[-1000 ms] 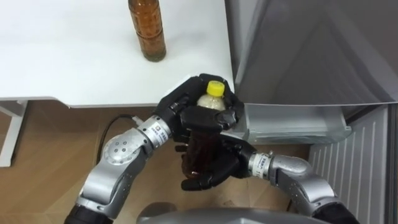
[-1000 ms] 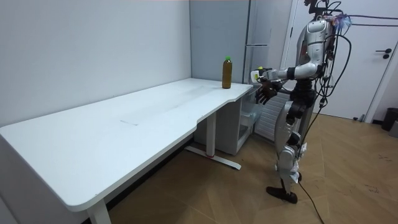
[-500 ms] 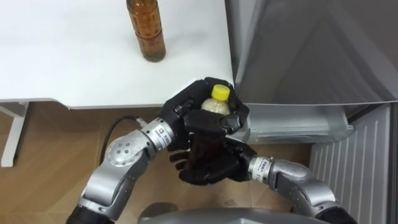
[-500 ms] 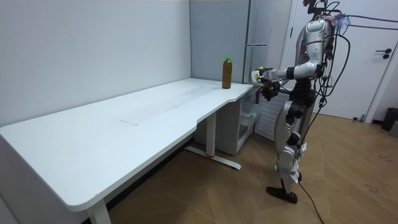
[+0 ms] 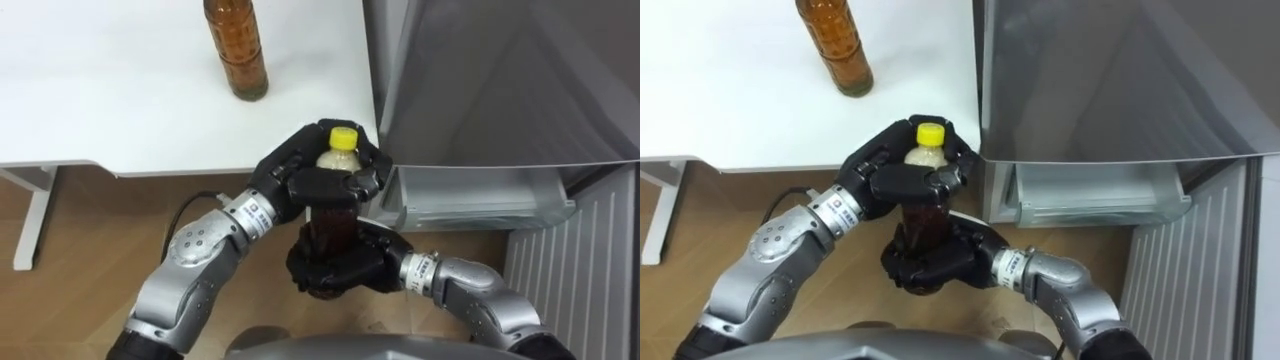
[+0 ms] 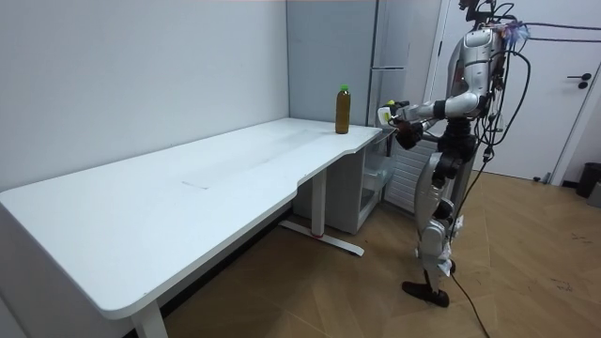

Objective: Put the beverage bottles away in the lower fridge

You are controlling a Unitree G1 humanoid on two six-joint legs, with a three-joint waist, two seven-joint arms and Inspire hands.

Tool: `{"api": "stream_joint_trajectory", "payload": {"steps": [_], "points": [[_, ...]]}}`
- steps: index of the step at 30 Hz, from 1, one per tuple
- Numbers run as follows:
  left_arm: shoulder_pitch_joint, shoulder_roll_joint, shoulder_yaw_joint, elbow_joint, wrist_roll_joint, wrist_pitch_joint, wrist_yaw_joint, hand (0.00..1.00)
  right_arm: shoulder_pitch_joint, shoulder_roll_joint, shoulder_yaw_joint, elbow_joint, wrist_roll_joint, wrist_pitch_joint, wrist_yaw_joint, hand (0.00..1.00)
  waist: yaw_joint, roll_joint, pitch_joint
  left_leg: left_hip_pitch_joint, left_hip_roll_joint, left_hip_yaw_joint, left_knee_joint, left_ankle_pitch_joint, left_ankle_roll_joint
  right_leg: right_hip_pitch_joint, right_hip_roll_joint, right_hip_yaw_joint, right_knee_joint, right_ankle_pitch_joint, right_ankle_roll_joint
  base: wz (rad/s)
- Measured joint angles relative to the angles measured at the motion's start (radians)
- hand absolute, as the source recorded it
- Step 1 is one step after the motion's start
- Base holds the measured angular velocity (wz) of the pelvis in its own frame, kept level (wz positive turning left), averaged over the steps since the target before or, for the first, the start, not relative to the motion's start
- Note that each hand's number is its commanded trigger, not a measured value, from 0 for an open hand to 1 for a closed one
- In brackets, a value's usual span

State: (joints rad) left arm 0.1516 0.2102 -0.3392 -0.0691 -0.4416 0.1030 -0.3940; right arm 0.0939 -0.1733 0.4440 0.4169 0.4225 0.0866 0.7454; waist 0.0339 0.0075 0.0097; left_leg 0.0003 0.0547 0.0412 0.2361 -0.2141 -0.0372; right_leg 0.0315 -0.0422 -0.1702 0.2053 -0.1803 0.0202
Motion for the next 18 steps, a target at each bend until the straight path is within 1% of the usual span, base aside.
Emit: {"api": "stream_joint_trajectory", "payload": {"steps": [4,5,6,9,12,16,18], "points": [[-0.001,0.0,0.003,0.0,0.0,0.0,0.002,0.0,0.0,0.0,0.004,0.0,0.013,0.0,0.0,1.0,0.0,-0.003,0.0013,-0.001,0.0,-0.001,0.0,0.0,0.0,0.0,0.0,-0.001,0.0,0.0,0.0,0.0],[-0.003,0.0,0.004,-0.001,0.0,-0.003,0.013,0.0,0.001,0.0,0.009,0.0,0.027,0.0,0.0,1.0,0.0,-0.007,0.0034,0.001,0.0,-0.001,0.0,0.0,0.0,0.001,0.0,0.0,0.0,0.0,0.0,0.0],[-0.004,0.0,0.004,-0.001,0.0,-0.012,0.02,0.0,0.002,0.0,0.018,0.0,0.049,0.0,0.0,1.0,0.001,-0.011,0.0054,0.002,0.0,0.0,0.0,0.0,0.0,0.002,0.0,0.0,-0.001,0.0,0.0,0.0],[-0.004,0.0,0.003,-0.002,0.0,-0.041,0.022,0.0,0.004,0.002,0.037,0.0,0.116,0.0,0.0,1.0,0.001,-0.025,0.0059,0.002,-0.001,0.003,0.0,0.0,0.0,0.002,-0.001,0.002,-0.004,0.0,0.0,0.0],[-0.005,0.0,0.003,-0.002,-0.001,-0.063,0.03,0.0,0.004,0.002,0.052,0.0,0.166,0.0,0.007,1.0,0.002,-0.035,0.0064,0.001,-0.001,0.003,0.0,0.0,0.0,0.002,-0.001,0.003,-0.004,0.0,0.0,0.0],[-0.01,0.0,0.004,-0.014,-0.003,-0.069,0.034,0.0,0.003,0.002,0.058,0.0,0.204,0.0,0.017,1.0,0.001,-0.034,0.0061,-0.001,0.0,0.002,0.0,0.0,0.0,0.001,0.0,0.003,-0.004,0.0,0.0,0.0],[-0.015,0.0,0.005,-0.026,-0.005,-0.07,0.038,0.0,0.002,0.001,0.056,-0.001,0.212,-0.009,0.023,1.0,0.002,-0.032,0.0057,-0.001,0.0,0.002,0.0,0.0,0.0,0.001,0.0,0.004,-0.004,0.0,0.0,0.0]]}}
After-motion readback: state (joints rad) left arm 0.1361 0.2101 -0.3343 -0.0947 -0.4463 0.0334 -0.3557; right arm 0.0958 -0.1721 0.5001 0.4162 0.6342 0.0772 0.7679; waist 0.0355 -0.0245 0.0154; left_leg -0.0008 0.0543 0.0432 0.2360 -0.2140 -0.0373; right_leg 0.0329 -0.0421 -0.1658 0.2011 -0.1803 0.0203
